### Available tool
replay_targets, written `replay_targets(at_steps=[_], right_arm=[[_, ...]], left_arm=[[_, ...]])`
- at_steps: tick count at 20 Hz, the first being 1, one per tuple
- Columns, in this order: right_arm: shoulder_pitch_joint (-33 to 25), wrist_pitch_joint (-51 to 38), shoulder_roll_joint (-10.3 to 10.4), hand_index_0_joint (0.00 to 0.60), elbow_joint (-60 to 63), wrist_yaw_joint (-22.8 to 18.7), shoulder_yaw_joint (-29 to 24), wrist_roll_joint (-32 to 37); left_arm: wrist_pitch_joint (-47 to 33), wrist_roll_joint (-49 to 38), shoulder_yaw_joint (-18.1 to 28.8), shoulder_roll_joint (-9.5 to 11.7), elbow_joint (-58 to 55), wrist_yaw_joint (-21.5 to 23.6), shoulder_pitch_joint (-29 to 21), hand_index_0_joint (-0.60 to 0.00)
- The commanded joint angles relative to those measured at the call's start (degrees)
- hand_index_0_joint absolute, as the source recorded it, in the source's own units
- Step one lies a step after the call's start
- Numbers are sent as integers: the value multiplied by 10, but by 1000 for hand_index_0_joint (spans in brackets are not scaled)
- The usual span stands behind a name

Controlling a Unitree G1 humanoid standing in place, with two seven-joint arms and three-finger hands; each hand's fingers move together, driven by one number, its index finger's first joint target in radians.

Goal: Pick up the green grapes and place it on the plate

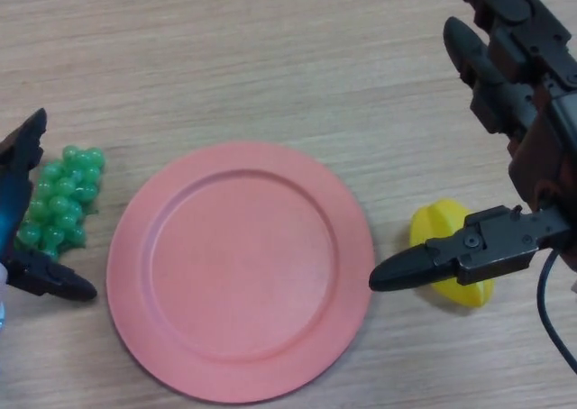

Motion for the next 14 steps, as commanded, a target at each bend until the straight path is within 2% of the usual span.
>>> replay_targets(at_steps=[1, 2, 3, 4, 10, 12, 14], right_arm=[[-12, -76, -13, 0, -31, -18, -28, 21], [-10, -79, -17, 0, -31, -23, -29, 27], [-10, -81, -21, 0, -31, -28, -30, 35], [-8, -85, -33, 0, -31, -42, -32, 53], [-2, -98, -59, 0, -31, -70, -29, 82], [2, -102, -66, 0, -31, -76, -27, 87], [0, -103, -73, 0, -31, -84, -26, 94]], left_arm=[[-26, 14, 31, 28, -26, 30, -21, -200], [-26, 4, 33, 25, -23, 38, -25, -349], [-27, -5, 33, 25, -18, 47, -30, -450], [-41, -24, 33, 26, 0, 74, -38, -593], [-70, 0, 52, 55, 15, 115, -33, -600], [-57, -6, 70, 66, -18, 100, -30, -600], [-30, -23, 85, 66, -79, 76, -27, -600]])
